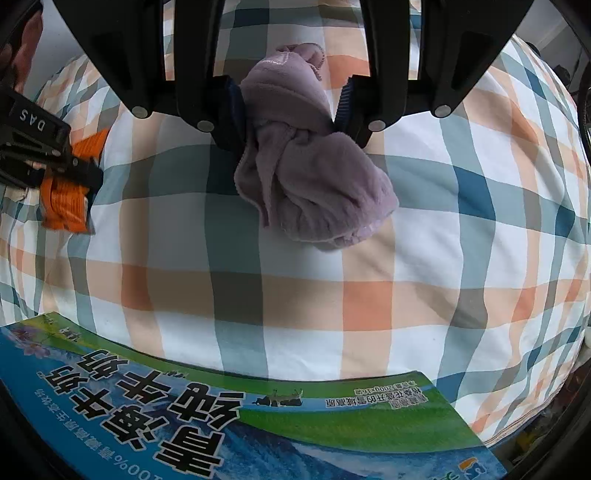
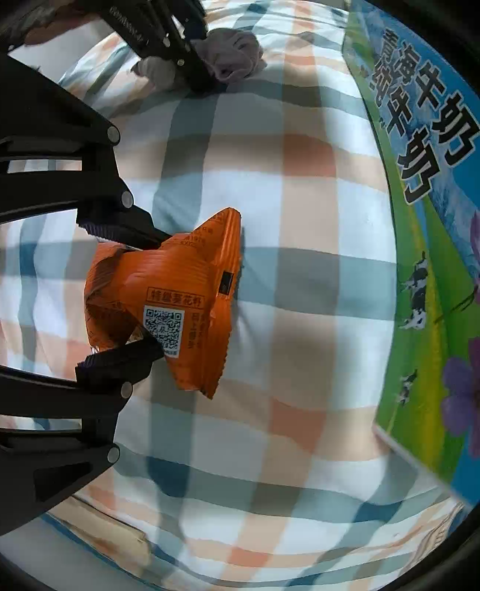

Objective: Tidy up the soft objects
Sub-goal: 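Carry the orange bag and lilac toy into the box and release both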

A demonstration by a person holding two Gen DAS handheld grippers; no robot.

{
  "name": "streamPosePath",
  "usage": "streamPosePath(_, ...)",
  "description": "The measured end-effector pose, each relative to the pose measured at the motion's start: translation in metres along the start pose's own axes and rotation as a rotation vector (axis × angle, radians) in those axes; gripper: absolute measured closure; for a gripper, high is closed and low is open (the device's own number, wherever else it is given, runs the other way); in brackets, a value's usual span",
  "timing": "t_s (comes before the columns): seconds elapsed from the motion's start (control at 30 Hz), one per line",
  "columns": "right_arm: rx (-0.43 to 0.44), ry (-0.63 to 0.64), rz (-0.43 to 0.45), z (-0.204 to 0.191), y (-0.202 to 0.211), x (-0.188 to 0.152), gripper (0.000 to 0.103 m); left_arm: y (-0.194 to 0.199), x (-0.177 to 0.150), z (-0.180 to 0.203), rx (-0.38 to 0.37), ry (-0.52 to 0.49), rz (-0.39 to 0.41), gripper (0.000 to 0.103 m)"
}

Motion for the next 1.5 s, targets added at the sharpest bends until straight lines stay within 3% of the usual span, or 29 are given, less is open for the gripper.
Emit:
streamPosePath(0.17,0.098,-0.098,-0.036,-0.011,-0.001,-0.028,0.06,0.016,-0.011,-0.001,0.009,-0.013,0.026,0.067)
streamPosePath(0.37,0.12,-0.105,0.056,-0.033,0.046,-0.053,0.061,0.058,-0.027,0.012,-0.007,-0.068,0.1,0.067)
streamPosePath(0.67,0.1,-0.042,0.197,-0.037,0.14,-0.025,0.061,0.153,-0.048,0.02,-0.062,-0.128,0.237,0.067)
streamPosePath(1.0,0.135,-0.023,0.271,-0.035,0.214,-0.056,0.061,0.225,-0.059,0.015,-0.088,-0.149,0.345,0.067)
streamPosePath(1.07,0.142,-0.019,0.283,-0.043,0.209,-0.052,0.061,0.233,-0.056,0.016,-0.098,-0.149,0.36,0.067)
streamPosePath(1.27,0.168,0.003,0.315,-0.052,0.228,-0.03,0.061,0.261,-0.023,0.012,-0.151,-0.152,0.373,0.067)
streamPosePath(1.5,0.15,0.01,0.378,-0.058,0.263,0.033,0.061,0.276,0.068,-0.009,-0.149,-0.105,0.346,0.067)
Point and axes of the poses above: each gripper's, at about its wrist camera, not at the fingertips, and y roughly against the way its jaws point, z to its right, x to its top, the point moved 3 cm from there along -y, roughly the way its jaws point, and after that the axes turned 8 degrees about -z, right-handed, at the moved point
